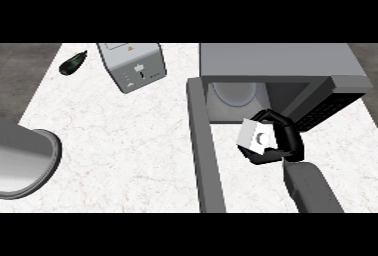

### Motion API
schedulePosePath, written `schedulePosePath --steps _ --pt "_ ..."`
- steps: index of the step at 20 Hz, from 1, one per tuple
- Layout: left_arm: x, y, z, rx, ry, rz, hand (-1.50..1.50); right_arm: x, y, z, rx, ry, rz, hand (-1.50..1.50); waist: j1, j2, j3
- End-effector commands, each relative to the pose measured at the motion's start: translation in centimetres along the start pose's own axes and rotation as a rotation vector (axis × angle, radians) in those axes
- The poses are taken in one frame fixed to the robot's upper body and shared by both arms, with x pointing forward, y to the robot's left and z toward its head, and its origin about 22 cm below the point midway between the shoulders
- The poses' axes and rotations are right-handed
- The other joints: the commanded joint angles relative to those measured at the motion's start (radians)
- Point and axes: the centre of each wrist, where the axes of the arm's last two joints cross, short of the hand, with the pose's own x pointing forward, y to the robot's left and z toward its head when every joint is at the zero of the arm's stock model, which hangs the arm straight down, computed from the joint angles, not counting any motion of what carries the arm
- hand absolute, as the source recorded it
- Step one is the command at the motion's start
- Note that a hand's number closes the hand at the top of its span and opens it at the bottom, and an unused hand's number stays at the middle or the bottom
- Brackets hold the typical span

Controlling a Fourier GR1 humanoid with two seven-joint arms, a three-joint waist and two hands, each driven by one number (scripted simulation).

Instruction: Pick up the milk, place it into the microwave and close the microwave

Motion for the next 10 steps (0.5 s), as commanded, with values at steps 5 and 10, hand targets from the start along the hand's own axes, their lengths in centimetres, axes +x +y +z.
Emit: schedulePosePath --steps 5,10 --pt "-0.1 -0.1 1.3 -0.020 -0.027 0.040 -1.50 3.7 2.5 -6.4 -0.025 -0.010 0.076 1.50 0.011 0.003 0.000" --pt "-1.0 -0.2 0.2 -0.008 -0.036 0.046 -1.50 3.9 4.2 -8.9 -0.006 0.003 0.229 1.50 0.010 0.005 0.000"
